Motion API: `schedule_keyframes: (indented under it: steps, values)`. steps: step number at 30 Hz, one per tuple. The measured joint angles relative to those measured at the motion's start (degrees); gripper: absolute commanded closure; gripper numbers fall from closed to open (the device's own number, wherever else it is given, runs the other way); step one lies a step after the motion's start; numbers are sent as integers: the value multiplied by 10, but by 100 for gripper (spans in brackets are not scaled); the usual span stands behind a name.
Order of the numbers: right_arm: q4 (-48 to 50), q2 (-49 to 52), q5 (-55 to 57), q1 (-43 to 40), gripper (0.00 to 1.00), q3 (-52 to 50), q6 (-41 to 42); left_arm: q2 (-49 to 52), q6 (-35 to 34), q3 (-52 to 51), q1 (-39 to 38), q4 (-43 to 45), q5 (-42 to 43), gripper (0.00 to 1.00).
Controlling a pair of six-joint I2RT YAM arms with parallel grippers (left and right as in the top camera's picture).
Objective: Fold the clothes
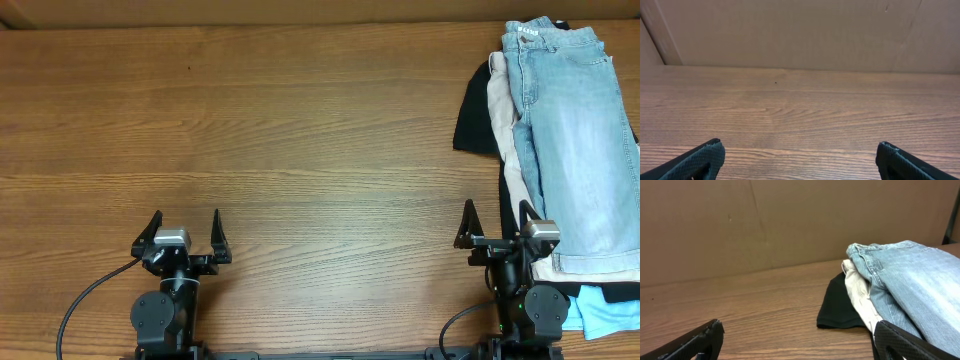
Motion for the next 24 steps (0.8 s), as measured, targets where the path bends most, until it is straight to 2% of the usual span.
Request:
schedule_keyframes:
  steps: [8,24]
  values:
    - [0,0,37,0,0,0,-6,0,0,0,0,0,0,0]
    - [0,0,41,0,0,0,-8,0,0,0,0,0,0,0]
